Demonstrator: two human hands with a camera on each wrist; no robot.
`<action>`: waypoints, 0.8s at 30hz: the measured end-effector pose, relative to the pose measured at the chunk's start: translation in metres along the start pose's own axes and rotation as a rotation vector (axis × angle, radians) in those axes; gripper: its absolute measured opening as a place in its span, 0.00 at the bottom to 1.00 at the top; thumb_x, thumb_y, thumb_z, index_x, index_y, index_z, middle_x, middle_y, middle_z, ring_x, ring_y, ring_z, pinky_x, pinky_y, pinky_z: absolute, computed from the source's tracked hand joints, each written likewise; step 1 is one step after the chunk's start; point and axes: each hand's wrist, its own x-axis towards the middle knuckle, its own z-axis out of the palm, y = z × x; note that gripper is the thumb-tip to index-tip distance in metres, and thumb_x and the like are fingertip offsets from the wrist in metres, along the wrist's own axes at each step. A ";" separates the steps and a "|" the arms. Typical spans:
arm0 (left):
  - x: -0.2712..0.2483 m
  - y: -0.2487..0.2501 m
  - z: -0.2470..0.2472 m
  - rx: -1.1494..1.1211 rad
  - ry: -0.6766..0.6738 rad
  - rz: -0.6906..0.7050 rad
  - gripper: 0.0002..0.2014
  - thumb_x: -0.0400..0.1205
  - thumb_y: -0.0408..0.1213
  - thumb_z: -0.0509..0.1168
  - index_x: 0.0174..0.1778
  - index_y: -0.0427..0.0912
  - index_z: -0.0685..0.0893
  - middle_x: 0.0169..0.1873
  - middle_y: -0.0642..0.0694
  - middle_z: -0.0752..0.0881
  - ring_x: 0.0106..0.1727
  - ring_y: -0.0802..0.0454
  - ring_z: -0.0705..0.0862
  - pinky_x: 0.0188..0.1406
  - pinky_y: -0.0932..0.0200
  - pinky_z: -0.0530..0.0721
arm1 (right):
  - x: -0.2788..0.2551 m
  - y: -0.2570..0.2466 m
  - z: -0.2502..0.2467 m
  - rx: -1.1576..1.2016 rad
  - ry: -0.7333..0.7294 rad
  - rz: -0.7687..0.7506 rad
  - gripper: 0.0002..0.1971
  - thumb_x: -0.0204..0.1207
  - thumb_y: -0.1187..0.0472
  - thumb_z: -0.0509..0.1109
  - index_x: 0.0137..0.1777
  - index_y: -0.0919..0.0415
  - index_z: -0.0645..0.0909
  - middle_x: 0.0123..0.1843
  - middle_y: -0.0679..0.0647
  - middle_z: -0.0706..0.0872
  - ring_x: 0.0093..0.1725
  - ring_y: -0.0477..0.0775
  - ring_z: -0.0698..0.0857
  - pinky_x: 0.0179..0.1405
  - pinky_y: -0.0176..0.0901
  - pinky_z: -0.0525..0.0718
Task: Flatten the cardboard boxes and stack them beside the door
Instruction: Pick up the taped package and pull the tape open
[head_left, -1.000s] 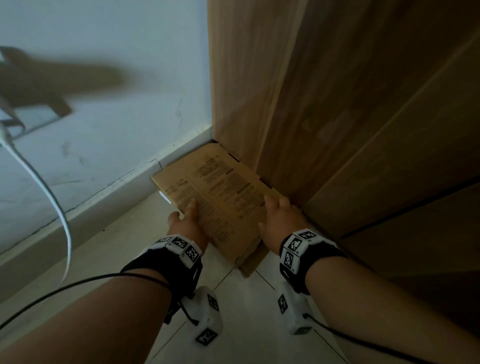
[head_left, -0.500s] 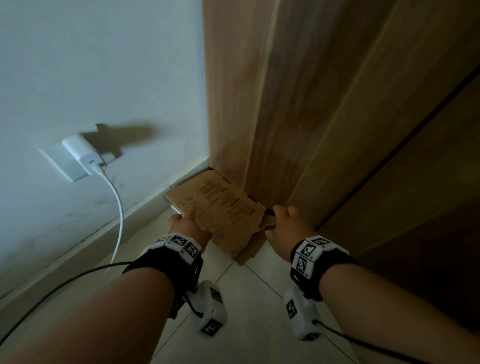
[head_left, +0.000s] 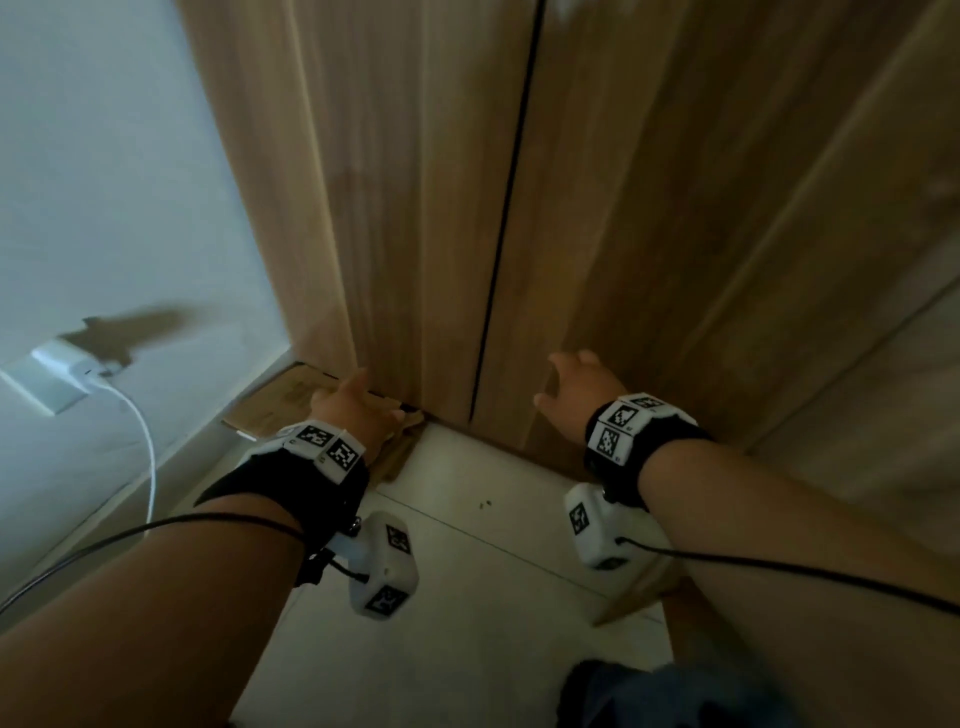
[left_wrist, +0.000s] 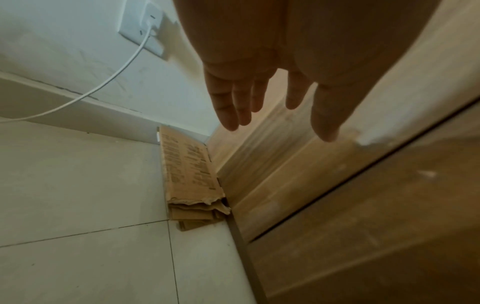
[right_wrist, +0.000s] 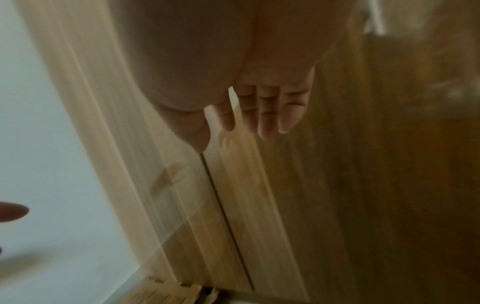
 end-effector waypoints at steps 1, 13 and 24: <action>-0.009 0.005 0.001 0.007 -0.001 0.010 0.35 0.80 0.49 0.63 0.82 0.46 0.57 0.79 0.37 0.63 0.77 0.37 0.66 0.72 0.52 0.69 | -0.006 0.010 -0.007 -0.003 0.021 0.017 0.31 0.78 0.50 0.63 0.80 0.55 0.60 0.80 0.60 0.59 0.73 0.64 0.73 0.67 0.51 0.76; -0.071 0.031 0.043 0.039 -0.058 0.163 0.38 0.76 0.53 0.65 0.81 0.48 0.60 0.74 0.39 0.73 0.72 0.39 0.75 0.71 0.52 0.71 | -0.061 0.148 0.003 0.048 -0.066 0.428 0.29 0.77 0.51 0.66 0.75 0.62 0.67 0.74 0.63 0.73 0.68 0.64 0.78 0.58 0.47 0.79; -0.062 0.029 0.043 0.025 -0.080 0.170 0.32 0.80 0.48 0.63 0.80 0.46 0.63 0.78 0.43 0.71 0.76 0.42 0.71 0.68 0.57 0.70 | -0.050 0.163 0.047 -0.431 -0.460 0.264 0.17 0.75 0.57 0.66 0.63 0.59 0.82 0.62 0.57 0.84 0.59 0.63 0.84 0.58 0.57 0.84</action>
